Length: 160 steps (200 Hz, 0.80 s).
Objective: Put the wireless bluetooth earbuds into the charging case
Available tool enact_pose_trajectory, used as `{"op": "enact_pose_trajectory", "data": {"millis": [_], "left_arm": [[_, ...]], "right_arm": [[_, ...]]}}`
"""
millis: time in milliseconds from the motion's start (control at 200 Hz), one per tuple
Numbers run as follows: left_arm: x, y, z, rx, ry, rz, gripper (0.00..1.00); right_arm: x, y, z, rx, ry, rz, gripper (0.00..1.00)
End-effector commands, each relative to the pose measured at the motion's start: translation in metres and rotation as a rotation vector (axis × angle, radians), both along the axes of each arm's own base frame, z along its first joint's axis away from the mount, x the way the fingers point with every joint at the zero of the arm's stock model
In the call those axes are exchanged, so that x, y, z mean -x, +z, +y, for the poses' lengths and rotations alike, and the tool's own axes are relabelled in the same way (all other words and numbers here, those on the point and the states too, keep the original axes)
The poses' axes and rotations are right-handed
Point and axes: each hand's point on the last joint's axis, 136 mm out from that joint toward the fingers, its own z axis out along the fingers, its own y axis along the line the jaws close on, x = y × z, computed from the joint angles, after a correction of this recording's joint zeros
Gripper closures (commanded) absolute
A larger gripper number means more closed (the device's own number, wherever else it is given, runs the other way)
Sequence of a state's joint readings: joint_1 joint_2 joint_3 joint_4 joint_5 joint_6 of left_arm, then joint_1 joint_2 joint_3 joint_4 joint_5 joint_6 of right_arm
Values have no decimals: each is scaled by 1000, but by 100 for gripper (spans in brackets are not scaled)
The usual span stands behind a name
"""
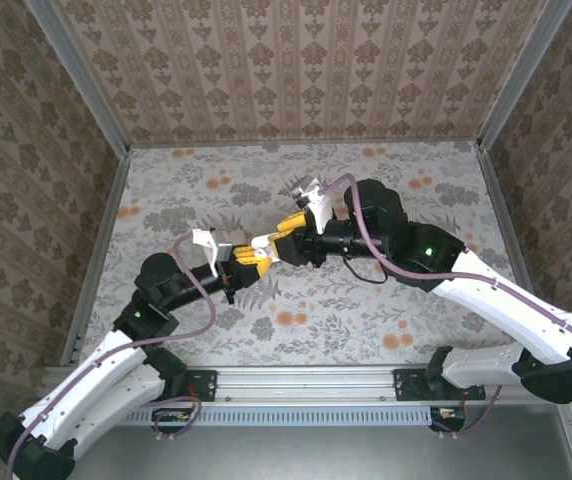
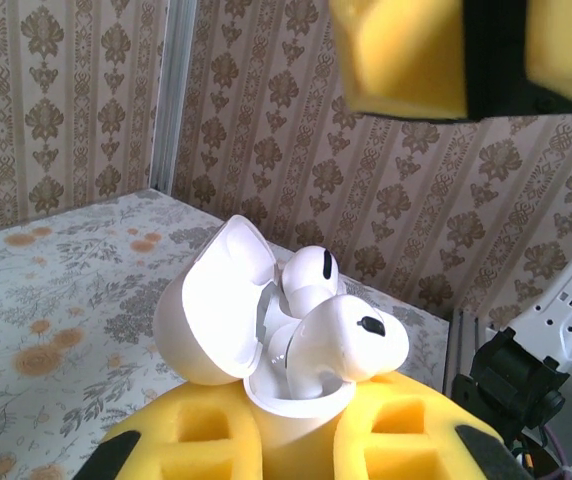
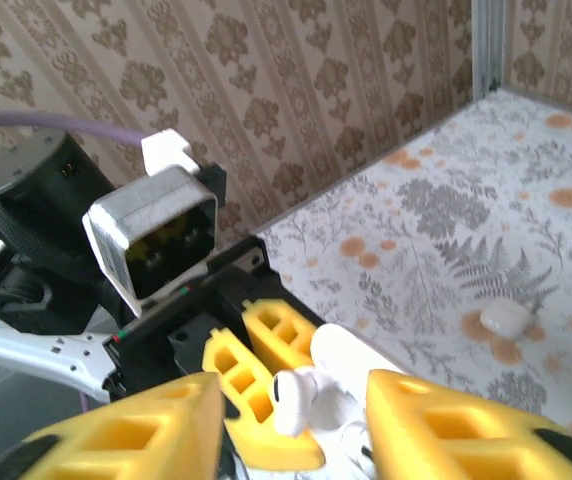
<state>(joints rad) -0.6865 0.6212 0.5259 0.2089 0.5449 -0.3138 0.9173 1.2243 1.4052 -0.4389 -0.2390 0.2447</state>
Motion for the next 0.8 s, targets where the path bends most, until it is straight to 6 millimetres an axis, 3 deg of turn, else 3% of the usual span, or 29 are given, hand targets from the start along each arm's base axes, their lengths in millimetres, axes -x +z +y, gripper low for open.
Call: {"op": "enact_pose_trajectory", "data": {"millis": [0,200,305,660,685,795], "left_arm": [[-2,20,3,0,24,-36,100],[-11,8,4,-37,64,8,100],[-11,8,4,-36,62,11,100],[-10,7,4,-38,61,14,100],[-10,8,4,-36,61,12,100],[-10,9,5,-34,64,12,100]], "right_arm": [[4,0,-5,26,-27,46,67],[10,-12,13,51,7,95,72],[7,-26,14,119,-1,120,71],[5,-33,21,181,22,132,75],[1,-43,26,205,20,145,76],[-1,-48,25,226,15,140,76]]}}
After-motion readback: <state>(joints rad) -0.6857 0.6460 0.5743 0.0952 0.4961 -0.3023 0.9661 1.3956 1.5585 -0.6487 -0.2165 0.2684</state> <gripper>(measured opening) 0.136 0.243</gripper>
